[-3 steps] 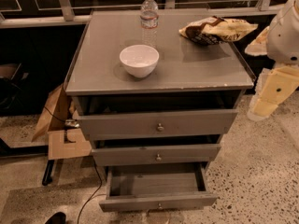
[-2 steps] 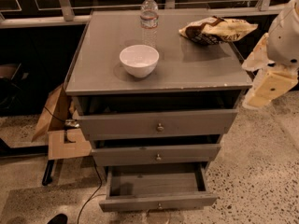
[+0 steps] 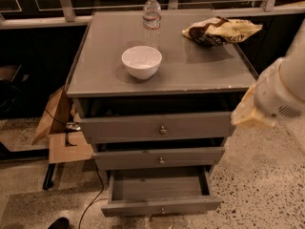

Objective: Close bottom drawer

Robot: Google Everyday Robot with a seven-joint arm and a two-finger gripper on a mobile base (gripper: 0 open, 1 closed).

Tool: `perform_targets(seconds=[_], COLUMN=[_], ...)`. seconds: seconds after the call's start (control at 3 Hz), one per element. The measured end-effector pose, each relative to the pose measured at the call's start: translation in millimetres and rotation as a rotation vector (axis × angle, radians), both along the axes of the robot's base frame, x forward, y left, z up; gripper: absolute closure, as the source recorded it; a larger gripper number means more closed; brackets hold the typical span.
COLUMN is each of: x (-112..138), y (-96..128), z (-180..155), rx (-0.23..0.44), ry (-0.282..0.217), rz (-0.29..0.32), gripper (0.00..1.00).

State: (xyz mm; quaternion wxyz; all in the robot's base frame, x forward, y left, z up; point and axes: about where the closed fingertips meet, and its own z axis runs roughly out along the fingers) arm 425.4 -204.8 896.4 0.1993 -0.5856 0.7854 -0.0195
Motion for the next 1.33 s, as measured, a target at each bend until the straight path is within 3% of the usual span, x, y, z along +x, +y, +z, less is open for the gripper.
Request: perform_targets(seconds=[0.33,0.67,1.0,1.33], x=[2,-8,-8,-9], y=[3,4,4,-5], z=[-79,-158,-158,-196], rx=[0.066,0.13,0.13,0.137], ry=[0.035,0.111,0.111,0.109], rz=[-0.015,-0.041,-0.041,-0.049], gripper=[1.0,1.0,1.0,1.0])
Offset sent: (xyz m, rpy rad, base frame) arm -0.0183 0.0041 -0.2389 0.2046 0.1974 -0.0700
